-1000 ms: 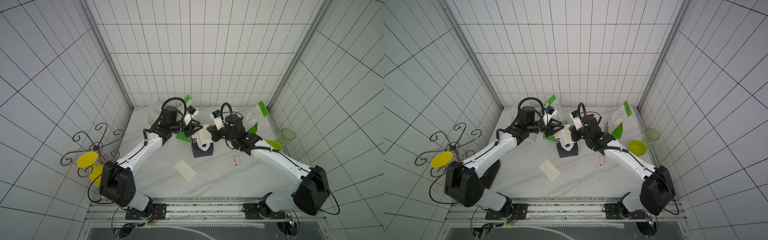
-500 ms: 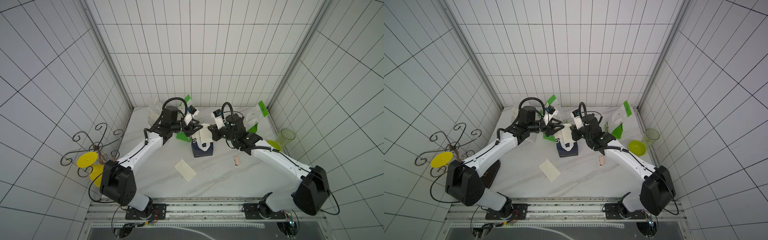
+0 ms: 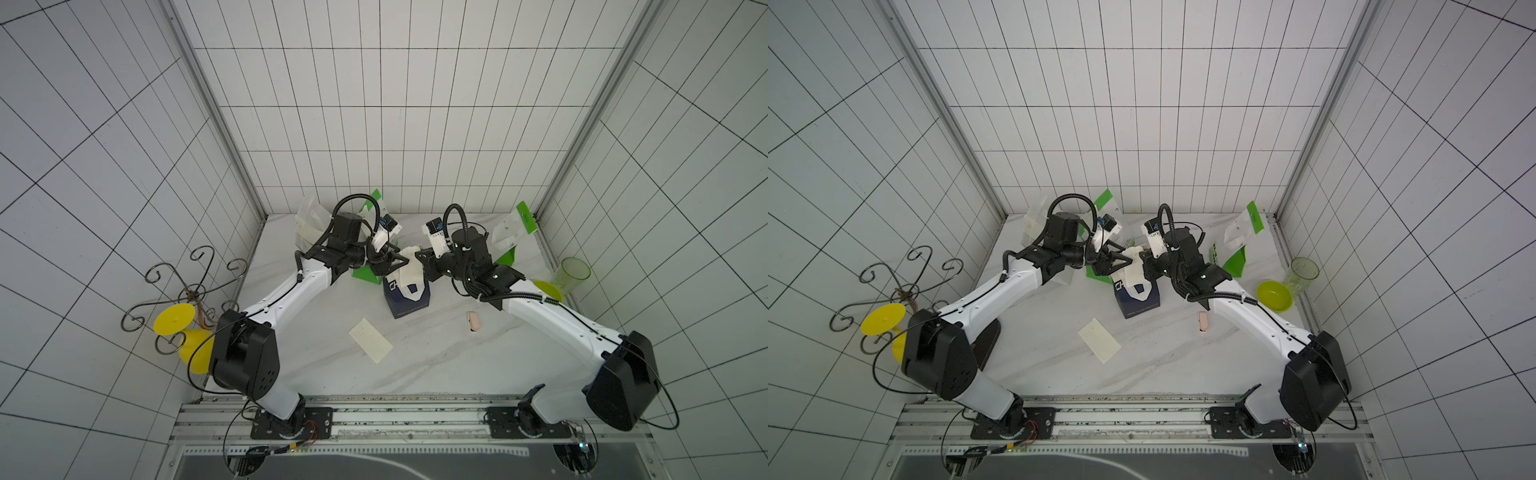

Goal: Staple the receipts to the bags
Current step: Hold the receipt from the takeout bag.

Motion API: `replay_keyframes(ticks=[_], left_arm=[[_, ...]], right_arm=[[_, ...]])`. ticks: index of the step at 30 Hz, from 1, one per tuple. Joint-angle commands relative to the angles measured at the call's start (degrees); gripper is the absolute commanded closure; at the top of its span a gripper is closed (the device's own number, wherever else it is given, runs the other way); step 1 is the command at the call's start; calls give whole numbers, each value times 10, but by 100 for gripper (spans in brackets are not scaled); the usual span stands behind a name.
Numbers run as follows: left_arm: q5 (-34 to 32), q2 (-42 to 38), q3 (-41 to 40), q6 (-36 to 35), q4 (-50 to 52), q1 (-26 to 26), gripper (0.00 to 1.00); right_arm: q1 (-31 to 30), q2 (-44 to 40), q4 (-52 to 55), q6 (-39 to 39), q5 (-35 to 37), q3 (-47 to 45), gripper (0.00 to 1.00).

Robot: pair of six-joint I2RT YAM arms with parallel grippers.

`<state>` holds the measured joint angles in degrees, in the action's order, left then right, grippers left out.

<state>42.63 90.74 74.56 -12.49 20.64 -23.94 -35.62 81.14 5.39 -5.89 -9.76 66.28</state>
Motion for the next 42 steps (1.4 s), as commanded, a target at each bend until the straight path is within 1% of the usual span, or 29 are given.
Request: replay_keyframes(ticks=[1,7,14,18,29,37,42], left_arm=[[9,0,10,-20,13,0,45],[7,5,19,-24,24,0,49],[1,2,20,-25,26,0,49],[1,3,22,-24,28,0,49],[-5,8,23,-25,27,-4,56],[-8,7,23,-25,28,-4,60],[-10,6,23,-25,29,-5,60]], right_arm=[[3,-7,14,28,15,31,100],[3,-9,34,47,24,40,100],[-8,-7,45,59,24,59,100],[-20,7,71,75,45,87,100],[-38,23,91,89,79,120,100],[-56,35,108,107,121,132,100],[-63,36,115,113,141,141,100]])
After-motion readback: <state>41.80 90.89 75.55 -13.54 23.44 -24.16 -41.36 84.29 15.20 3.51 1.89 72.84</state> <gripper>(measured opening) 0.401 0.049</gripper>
